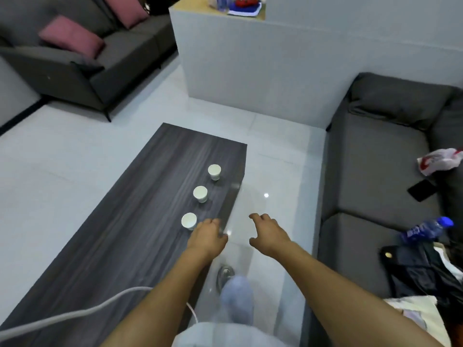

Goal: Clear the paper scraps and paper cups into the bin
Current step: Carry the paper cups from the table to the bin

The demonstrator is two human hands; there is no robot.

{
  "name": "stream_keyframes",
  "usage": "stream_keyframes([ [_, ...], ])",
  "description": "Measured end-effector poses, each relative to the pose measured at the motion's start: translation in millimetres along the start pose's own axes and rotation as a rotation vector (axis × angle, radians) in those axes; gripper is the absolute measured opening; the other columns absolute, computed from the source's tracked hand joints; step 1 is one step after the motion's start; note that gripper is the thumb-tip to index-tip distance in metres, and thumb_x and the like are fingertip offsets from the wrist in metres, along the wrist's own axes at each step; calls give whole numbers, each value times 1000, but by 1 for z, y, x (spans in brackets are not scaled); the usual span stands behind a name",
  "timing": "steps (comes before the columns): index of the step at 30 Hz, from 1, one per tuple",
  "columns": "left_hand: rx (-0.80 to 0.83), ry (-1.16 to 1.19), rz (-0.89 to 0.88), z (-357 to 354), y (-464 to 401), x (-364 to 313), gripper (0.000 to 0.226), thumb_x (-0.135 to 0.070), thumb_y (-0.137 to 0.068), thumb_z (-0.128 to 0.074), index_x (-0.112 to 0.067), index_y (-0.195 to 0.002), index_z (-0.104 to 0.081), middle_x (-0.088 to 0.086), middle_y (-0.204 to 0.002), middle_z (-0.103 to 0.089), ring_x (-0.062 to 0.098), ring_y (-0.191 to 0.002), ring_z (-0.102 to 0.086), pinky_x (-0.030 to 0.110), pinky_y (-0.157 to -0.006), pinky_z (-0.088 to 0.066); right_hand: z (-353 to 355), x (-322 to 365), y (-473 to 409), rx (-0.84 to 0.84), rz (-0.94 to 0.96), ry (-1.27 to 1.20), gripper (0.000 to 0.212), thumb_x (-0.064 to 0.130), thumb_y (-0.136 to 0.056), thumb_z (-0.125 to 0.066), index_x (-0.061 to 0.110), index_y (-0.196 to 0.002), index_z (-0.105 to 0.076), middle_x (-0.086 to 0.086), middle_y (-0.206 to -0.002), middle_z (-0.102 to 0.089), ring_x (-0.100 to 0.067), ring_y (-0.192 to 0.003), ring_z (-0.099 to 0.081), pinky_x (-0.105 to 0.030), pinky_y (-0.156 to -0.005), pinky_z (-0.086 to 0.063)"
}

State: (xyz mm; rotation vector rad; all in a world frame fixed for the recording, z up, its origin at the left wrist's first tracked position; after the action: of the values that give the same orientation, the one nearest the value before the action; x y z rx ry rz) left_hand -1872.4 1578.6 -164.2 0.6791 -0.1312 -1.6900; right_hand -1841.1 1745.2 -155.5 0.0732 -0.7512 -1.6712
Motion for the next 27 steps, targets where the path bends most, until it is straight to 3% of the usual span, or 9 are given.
stream_keyframes([
  [14, -29, 163, 340, 70, -107, 92, 48, -36, -94, -47, -13, -135, -43, 10, -134, -48, 26, -126, -41, 38, -103, -38, 38, 107, -181, 165, 253, 151, 63, 28, -89, -63, 22, -143, -32, -8, -145, -39, -30, -129, -42, -45, -105, -42],
  [27, -59, 430, 771, 45, -156, 104, 44, -34, -92, -49, -10, -129, -48, 13, -130, -50, 29, -123, -44, 38, -101, -39, 55, 142, -315, 398, 514, 411, 56, 22, -88, -59, 15, -139, -34, -11, -135, -40, -32, -125, -40, -47, -99, -44],
])
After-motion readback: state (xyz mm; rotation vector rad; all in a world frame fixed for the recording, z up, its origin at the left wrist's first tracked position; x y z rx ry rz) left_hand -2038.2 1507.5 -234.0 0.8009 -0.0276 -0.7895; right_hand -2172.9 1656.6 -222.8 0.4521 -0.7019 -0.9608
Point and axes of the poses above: each hand's wrist, its own y-axis away from the middle knuckle, its own z-axis out of the back of the hand, x = y × z, the point moved 5 cm from there along -y, towards the middle knuckle
